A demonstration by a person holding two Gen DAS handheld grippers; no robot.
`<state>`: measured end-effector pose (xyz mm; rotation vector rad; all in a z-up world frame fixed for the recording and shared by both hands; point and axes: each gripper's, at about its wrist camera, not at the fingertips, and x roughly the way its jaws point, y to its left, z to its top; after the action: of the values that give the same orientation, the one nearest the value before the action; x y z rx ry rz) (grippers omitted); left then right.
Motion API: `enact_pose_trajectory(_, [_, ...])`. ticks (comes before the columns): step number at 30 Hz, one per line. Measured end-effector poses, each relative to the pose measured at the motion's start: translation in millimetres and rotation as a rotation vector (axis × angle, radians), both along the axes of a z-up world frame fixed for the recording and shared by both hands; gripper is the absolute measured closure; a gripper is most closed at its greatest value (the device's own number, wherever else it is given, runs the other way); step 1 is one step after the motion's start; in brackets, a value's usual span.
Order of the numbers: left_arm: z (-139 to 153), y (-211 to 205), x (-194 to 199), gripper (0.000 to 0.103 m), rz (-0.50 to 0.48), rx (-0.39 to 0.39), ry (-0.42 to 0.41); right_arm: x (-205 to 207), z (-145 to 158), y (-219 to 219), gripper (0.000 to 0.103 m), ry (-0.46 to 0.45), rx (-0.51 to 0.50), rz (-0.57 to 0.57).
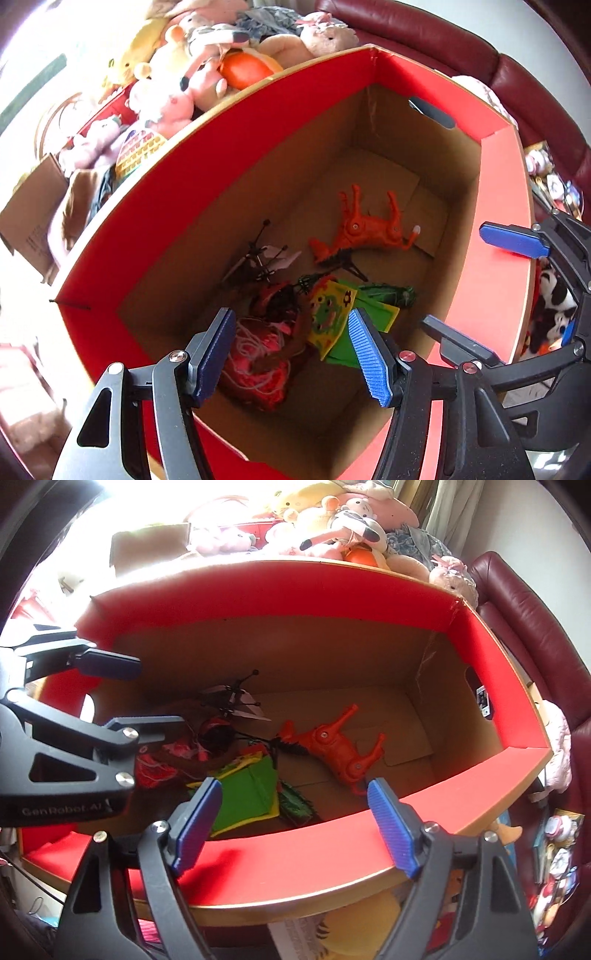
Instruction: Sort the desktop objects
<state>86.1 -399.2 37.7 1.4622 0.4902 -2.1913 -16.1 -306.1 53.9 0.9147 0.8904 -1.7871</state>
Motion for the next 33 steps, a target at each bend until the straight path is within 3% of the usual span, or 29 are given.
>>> enact_pose_trajectory(4, [-14, 1, -7, 0.039, 0.019, 0.048, -0.050, -8, -8, -2, 0.018, 0.033, 0.022, -0.005])
enact_pose_trajectory(9, [-15, 7, -5, 0.039, 0.022, 0.010, -0.063, -6, -16, -8, 0.012, 0.031, 0.038, 0.026])
enact_pose_trajectory(16, [-18, 9, 11, 0.039, 0.039, 0.023, -0.067, 0, -28, -17, 0.000, 0.005, 0.061, 0.065])
enact_pose_trajectory(27, [-29, 6, 10, 0.039, 0.055, 0.084, -0.104, 2, -36, -23, 0.000, -0.037, 0.109, 0.098])
enact_pose_trajectory(33, [-32, 11, 7, 0.039, 0.052, 0.069, -0.139, 1, -41, -22, 0.000, -0.067, 0.145, 0.106])
